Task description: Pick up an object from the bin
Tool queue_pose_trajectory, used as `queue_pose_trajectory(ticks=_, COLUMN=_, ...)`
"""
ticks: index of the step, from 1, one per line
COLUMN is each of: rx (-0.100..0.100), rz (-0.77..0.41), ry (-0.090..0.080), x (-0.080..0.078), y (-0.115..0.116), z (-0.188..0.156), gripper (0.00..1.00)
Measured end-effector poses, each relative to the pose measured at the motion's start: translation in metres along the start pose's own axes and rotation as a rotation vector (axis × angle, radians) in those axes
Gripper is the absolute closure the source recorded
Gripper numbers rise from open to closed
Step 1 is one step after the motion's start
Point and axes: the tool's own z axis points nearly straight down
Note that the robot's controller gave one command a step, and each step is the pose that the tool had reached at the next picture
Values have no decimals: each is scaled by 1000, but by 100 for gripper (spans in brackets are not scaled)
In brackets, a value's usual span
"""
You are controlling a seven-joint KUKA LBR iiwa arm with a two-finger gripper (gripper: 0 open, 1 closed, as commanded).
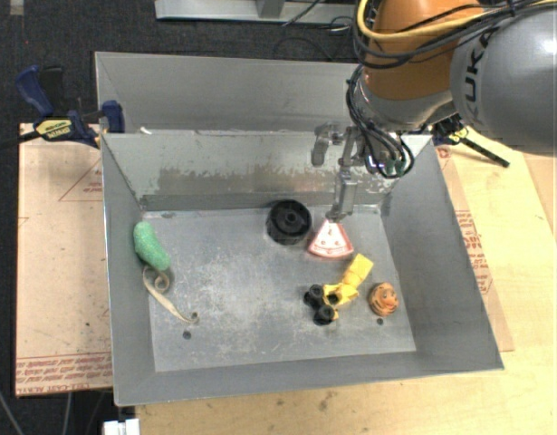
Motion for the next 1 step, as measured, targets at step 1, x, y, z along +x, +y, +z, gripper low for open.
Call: queue_pose_trajectory(ticks=1, rx=0, rz=0, ry=-7, x=-1, y=0, z=-5, gripper=0)
